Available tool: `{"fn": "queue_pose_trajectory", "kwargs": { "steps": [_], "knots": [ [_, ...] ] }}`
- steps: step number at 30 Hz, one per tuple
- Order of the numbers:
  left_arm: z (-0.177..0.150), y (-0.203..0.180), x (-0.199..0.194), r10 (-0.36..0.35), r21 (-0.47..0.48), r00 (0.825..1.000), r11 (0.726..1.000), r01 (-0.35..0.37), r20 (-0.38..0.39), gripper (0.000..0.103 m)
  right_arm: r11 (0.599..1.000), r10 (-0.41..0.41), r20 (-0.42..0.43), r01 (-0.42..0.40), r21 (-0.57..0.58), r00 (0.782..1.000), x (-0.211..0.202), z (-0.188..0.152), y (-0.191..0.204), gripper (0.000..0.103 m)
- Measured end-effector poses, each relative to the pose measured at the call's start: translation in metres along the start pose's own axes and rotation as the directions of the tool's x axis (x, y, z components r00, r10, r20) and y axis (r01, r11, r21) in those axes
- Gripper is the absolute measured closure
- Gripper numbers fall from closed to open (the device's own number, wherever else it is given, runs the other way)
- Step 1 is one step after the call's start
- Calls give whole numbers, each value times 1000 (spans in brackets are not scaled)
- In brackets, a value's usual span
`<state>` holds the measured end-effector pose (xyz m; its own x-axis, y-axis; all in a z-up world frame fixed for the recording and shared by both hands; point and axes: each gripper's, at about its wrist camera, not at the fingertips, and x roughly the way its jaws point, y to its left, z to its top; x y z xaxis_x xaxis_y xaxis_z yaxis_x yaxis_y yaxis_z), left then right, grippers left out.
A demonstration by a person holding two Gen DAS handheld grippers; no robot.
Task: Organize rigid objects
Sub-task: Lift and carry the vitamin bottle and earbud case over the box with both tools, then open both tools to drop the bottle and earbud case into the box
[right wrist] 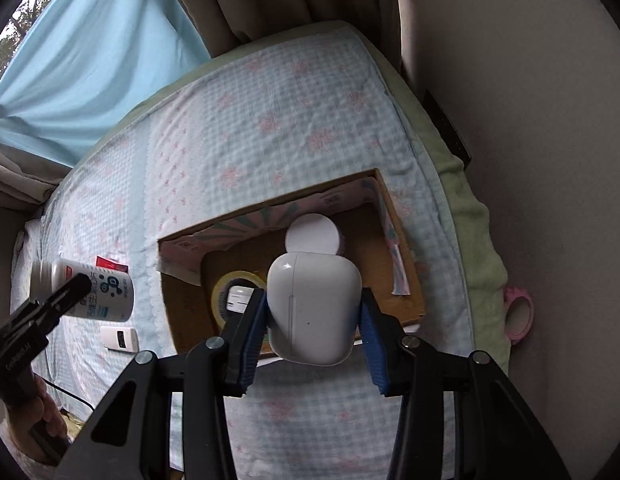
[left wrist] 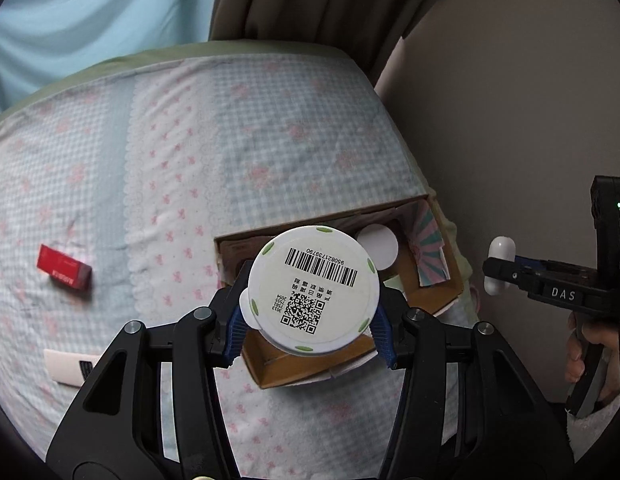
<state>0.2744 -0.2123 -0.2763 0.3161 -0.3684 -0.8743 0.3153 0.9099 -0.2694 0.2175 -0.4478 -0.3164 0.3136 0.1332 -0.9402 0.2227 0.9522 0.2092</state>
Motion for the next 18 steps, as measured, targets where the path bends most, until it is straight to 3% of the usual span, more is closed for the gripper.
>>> {"fn": "queue_pose_trajectory", "kwargs": {
  "steps": [11, 18],
  "knots": [
    [18, -8, 126, 50, 25, 989, 999, -47, -137, 56, 976, -76, -43, 66, -208, 996, 85, -14, -26, 62],
    [15, -13, 162, 55, 45, 980, 998, -48, -191, 56, 949, -111, -22, 99, -300, 994, 110, -21, -19, 62]
  ]
}}
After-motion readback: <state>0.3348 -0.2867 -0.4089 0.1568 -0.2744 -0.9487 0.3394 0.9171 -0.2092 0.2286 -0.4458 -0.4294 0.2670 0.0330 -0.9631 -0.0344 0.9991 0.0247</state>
